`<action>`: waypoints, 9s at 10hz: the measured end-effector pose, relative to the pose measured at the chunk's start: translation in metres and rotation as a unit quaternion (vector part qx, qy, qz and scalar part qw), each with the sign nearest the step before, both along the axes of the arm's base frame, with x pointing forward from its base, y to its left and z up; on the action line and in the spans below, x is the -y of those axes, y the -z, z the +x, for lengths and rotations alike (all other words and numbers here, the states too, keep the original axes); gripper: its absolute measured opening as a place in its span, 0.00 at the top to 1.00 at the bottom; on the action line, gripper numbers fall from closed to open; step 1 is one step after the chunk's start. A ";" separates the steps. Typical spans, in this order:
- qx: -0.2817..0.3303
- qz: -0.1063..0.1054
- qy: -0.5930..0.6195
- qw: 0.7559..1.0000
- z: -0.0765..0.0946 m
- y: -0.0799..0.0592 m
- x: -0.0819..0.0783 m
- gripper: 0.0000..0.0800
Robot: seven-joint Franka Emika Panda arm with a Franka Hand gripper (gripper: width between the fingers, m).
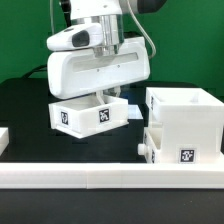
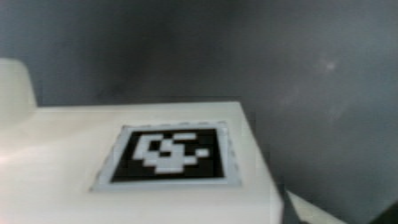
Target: Assemble drawer
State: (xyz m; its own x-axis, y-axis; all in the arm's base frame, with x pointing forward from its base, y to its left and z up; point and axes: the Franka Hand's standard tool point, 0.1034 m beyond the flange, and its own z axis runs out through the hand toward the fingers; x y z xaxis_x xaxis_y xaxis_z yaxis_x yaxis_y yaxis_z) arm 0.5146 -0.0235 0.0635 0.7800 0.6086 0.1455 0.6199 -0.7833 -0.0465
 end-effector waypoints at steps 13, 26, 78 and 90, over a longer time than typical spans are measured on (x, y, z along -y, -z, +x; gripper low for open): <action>0.024 -0.059 -0.393 0.917 0.017 0.004 -0.003 0.94; 0.017 -0.061 -0.416 0.907 0.029 0.004 -0.013 0.94; -0.010 -0.050 -0.446 0.894 0.064 0.012 0.007 0.19; -0.017 -0.053 -0.431 0.901 0.061 0.007 -0.063 0.19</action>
Offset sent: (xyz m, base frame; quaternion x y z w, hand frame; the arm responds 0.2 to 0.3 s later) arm 0.0000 0.0000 0.0000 0.0000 0.0000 -0.1938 0.9810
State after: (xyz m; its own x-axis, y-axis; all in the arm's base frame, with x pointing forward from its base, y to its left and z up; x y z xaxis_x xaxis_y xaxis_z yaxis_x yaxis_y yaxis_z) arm 0.5756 0.0396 0.0569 0.0142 0.9992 0.0362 0.9995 -0.0132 -0.0302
